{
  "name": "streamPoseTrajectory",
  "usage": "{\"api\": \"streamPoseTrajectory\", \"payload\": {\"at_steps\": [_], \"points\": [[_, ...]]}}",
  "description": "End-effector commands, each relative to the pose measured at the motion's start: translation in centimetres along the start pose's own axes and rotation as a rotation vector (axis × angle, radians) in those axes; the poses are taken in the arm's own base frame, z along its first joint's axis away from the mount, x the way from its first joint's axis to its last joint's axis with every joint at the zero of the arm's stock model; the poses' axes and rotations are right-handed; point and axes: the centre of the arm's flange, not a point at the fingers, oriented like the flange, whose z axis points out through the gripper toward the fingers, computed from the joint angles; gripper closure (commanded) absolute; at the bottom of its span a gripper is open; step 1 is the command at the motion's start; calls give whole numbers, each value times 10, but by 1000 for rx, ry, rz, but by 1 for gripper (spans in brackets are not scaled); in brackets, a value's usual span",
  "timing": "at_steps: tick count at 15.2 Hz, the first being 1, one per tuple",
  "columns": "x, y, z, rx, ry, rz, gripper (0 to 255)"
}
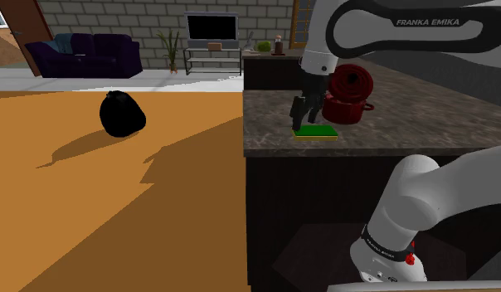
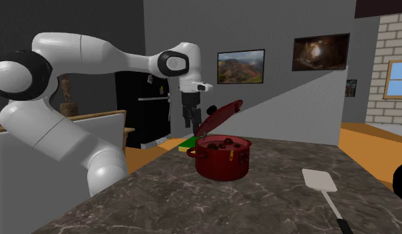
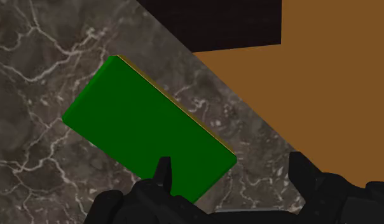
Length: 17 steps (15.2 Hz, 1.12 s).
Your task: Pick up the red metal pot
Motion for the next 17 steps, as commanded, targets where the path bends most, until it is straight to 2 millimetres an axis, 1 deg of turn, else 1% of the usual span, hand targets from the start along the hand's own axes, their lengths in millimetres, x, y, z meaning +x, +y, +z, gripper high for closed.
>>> {"api": "streamPoseTrajectory", "payload": {"at_steps": [1,9,17], "points": [[0,0,0,0,0,0,0],[-43,54,-35,-265,60,-262,0],[-74,107,-81,-530,120,-523,0]]}}
